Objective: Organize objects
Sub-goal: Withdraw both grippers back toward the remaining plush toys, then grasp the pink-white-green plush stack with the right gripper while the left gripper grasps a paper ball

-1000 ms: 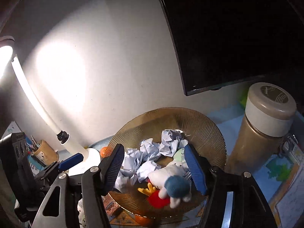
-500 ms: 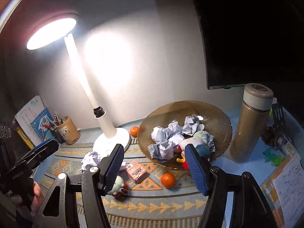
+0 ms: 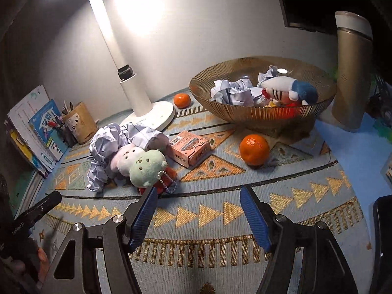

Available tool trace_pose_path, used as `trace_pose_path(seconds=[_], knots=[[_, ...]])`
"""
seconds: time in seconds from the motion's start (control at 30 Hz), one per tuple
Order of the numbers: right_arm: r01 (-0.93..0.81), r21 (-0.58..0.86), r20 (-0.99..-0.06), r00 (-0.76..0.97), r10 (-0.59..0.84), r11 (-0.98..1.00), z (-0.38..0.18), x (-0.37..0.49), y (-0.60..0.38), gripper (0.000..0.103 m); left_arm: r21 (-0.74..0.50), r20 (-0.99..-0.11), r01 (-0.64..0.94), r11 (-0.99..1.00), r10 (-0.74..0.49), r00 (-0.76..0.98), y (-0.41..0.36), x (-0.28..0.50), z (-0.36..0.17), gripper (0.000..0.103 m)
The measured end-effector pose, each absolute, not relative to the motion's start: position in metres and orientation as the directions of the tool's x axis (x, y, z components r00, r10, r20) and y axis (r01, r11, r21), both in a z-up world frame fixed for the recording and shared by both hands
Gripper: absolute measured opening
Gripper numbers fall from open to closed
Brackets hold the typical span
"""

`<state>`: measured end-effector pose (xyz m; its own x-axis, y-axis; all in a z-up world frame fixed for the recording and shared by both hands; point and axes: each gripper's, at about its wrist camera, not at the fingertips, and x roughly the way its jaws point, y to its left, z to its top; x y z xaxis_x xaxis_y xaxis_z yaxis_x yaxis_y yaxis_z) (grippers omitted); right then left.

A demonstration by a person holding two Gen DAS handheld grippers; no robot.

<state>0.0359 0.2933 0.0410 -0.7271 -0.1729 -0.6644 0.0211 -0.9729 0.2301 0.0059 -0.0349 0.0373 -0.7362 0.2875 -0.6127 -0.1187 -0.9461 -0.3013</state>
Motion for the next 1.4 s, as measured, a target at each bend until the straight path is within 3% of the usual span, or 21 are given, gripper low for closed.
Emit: trace_pose_path(seconds=[0.17, 0.3, 0.5, 0.6, 0.8, 0.83, 0.87, 0.93, 0.97, 1.03, 1.13, 1.4], knots=[[0.037, 0.147, -0.670, -0.732, -0.127, -0.988, 0.039, 0.035, 0.281, 0.070, -0.292, -0.616, -0.136, -0.947, 0.295, -0.730, -0.032, 0.007, 0.036, 0.098], [0.068, 0.176, -0.673, -0.720, -0.170, -0.982, 0.039, 0.032, 0.283, 0.070, -0.256, -0.625, -0.167, -0.952, 0.295, -0.723, -0.023, 0.008, 0.037, 0.098], [0.266, 0.098, -0.714, -0.652, -0.254, -0.959, 0.055, 0.005, 0.254, 0.073, -0.239, -0.751, -0.234, -0.942, 0.333, -0.571, -0.008, -0.021, 0.030, 0.098], [0.348, 0.019, -0.722, -0.643, -0.254, -0.937, 0.061, -0.011, 0.235, 0.079, -0.196, -0.745, -0.264, -0.944, 0.319, -0.586, -0.002, -0.040, 0.037, 0.098], [0.409, -0.020, -0.760, -0.600, -0.252, -0.912, 0.047, -0.041, 0.220, 0.079, -0.223, -0.755, -0.334, -0.916, 0.379, -0.535, 0.013, -0.078, 0.034, 0.097], [0.421, -0.013, -0.762, -0.591, -0.264, -0.907, 0.045, -0.043, 0.219, 0.079, -0.225, -0.760, -0.339, -0.914, 0.382, -0.526, 0.015, -0.082, 0.031, 0.094], [0.434, -0.005, -0.767, -0.579, -0.275, -0.901, 0.043, -0.044, 0.217, 0.078, -0.237, -0.765, -0.350, -0.906, 0.396, -0.507, 0.018, -0.086, 0.028, 0.083], [0.452, -0.008, -0.775, -0.566, -0.280, -0.892, 0.038, -0.045, 0.211, 0.066, -0.242, -0.781, -0.363, -0.900, 0.402, -0.477, 0.024, -0.089, 0.021, 0.071], [0.460, -0.009, -0.779, -0.560, -0.282, -0.888, 0.037, -0.044, 0.209, 0.051, -0.236, -0.788, -0.375, -0.896, 0.403, -0.465, 0.027, -0.089, 0.018, 0.067], [0.456, -0.038, -0.782, -0.568, -0.258, -0.889, 0.035, -0.040, 0.206, 0.047, -0.219, -0.788, -0.390, -0.894, 0.398, -0.469, 0.029, -0.085, 0.016, 0.047], [0.443, -0.007, -0.768, -0.577, -0.279, -0.897, 0.044, -0.031, 0.211, 0.045, -0.232, -0.778, -0.394, -0.889, 0.413, -0.474, 0.025, -0.076, 0.020, 0.042], [0.370, 0.195, -0.711, -0.585, -0.391, -0.908, 0.085, 0.026, 0.255, 0.045, -0.234, -0.734, -0.378, -0.896, 0.418, -0.536, -0.005, -0.012, 0.053, 0.042]])
